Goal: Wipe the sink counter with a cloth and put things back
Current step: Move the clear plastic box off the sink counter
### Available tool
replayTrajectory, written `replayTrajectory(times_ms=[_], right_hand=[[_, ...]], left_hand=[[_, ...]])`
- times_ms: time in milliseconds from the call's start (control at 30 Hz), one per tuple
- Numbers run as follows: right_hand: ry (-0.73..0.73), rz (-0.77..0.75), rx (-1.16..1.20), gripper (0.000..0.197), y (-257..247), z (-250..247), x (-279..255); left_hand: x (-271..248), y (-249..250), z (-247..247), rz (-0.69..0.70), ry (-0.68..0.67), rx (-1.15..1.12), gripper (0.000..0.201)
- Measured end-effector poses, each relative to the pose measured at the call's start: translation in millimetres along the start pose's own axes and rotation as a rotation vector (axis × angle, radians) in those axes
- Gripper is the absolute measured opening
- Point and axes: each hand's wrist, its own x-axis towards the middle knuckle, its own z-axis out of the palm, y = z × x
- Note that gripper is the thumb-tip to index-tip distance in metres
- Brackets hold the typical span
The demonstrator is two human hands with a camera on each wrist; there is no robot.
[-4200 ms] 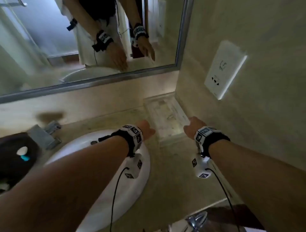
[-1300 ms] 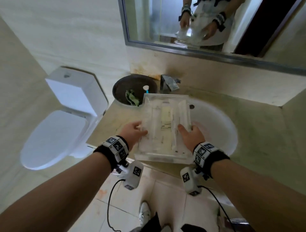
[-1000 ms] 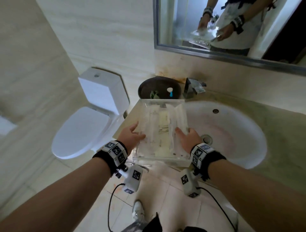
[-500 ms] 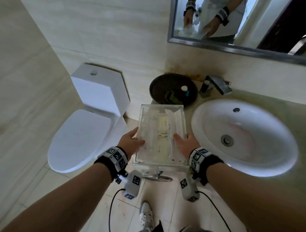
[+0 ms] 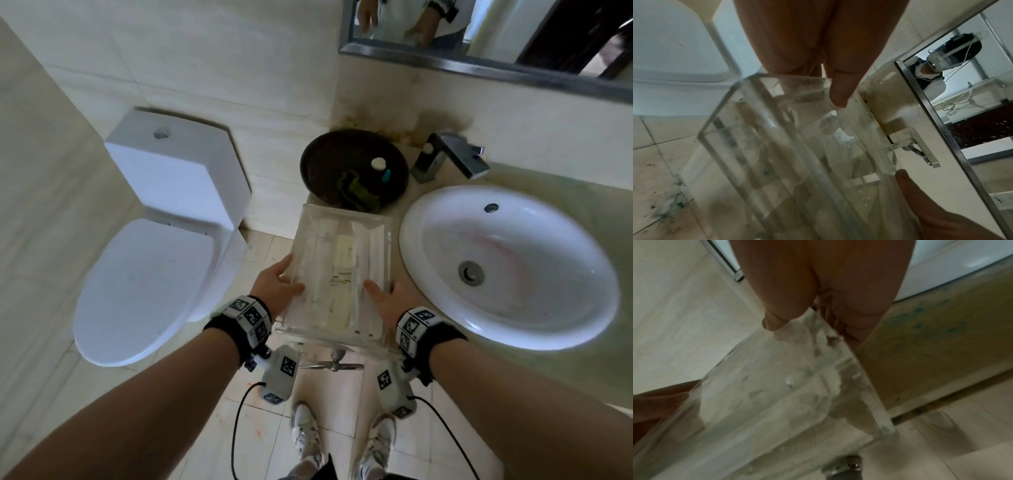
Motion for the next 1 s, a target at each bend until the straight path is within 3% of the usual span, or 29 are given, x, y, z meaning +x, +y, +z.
replayTrajectory(times_ms=[400,700,1000], right_hand=[[0.041,0.012,0.052,0.08,-9,-5,12],[0.014,-0.017,0.143,0.07,1,-2,7],[-0.038,-0.051,0.022,0.07,10,-11,2]], left_hand=[[22,10,-1,0.045,-0.035,0.003,0.072],[32,-5,1,-0.022,0.037,-0.067,0.06],[38,-4,2,-0.01,0.072,0.107,0.046]])
